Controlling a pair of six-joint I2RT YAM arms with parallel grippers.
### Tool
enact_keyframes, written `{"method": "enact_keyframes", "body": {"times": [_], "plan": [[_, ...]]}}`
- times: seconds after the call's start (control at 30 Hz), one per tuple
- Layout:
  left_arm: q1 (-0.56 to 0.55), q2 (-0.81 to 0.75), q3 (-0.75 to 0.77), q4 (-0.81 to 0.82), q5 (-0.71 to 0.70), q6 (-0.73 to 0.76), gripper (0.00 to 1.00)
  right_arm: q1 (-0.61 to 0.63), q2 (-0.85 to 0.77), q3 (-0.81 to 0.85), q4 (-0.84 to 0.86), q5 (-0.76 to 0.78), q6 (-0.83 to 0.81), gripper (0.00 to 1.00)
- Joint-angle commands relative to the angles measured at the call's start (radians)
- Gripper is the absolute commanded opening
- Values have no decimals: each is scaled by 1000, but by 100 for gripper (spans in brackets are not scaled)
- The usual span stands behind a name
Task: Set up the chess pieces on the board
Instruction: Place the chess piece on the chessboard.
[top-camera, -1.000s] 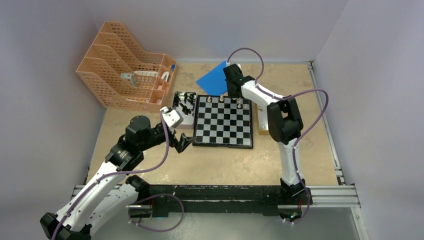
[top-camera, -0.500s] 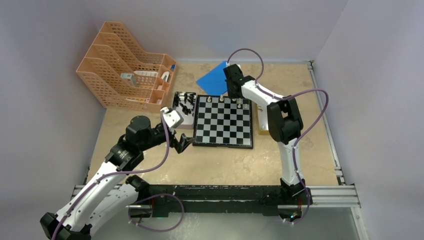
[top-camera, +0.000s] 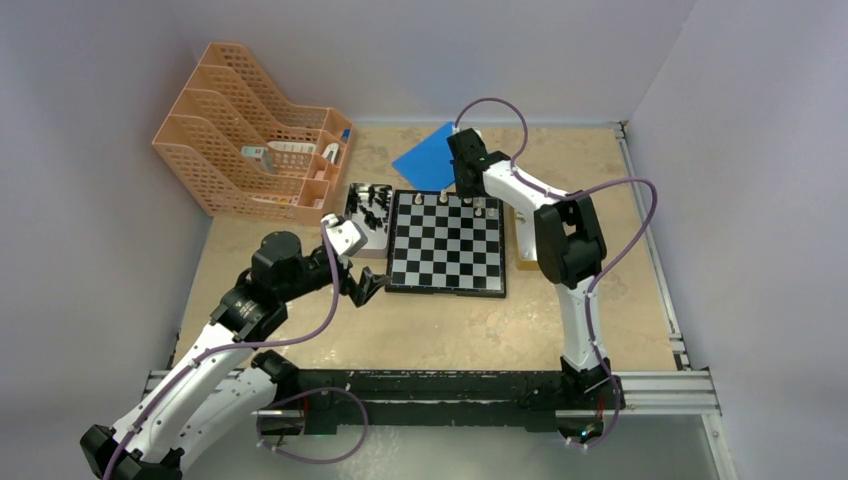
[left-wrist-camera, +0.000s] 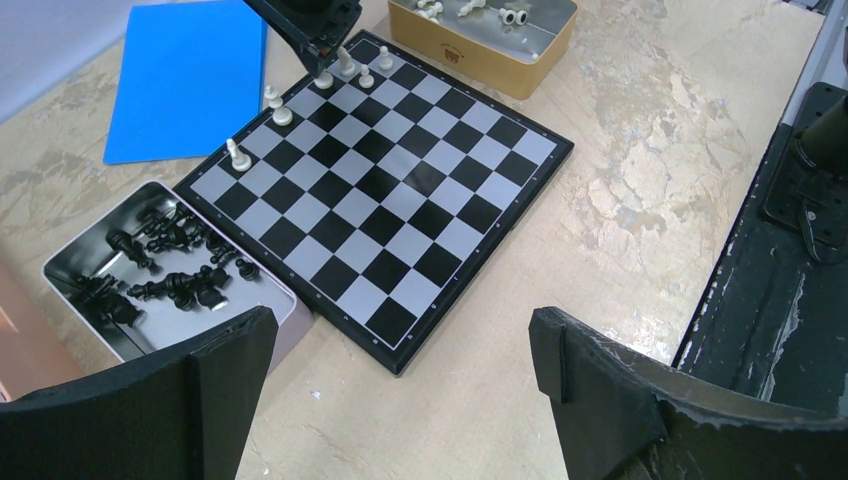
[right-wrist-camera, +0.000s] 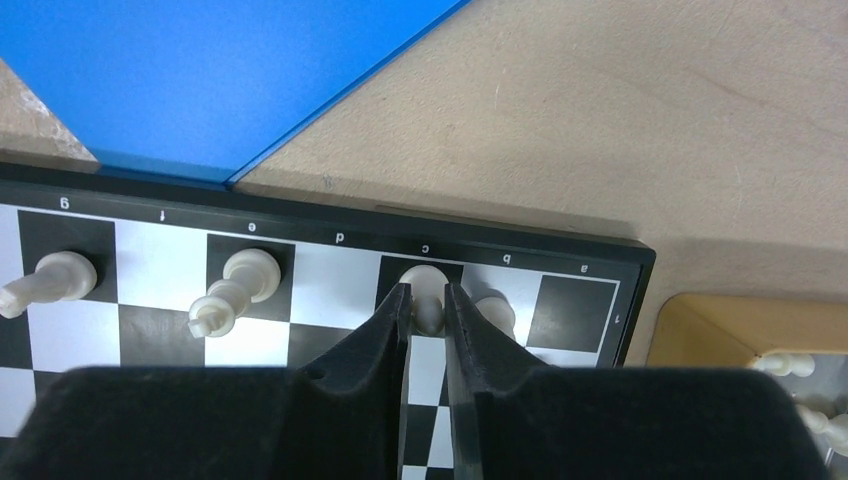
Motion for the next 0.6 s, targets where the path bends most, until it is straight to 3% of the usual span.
{"method": "enact_keyframes", "body": {"times": [0.0, 0.2, 0.57], "plan": [[-2, -4, 11, 21, -1, 19, 100, -2, -5, 29, -51, -47, 5, 23], [-3, -4, 10, 18, -2, 21, 100, -2, -7, 41, -52, -69, 2, 32], [-2, 13, 12, 16, -4, -3, 100, -2, -85, 55, -76, -24, 16, 35]]}}
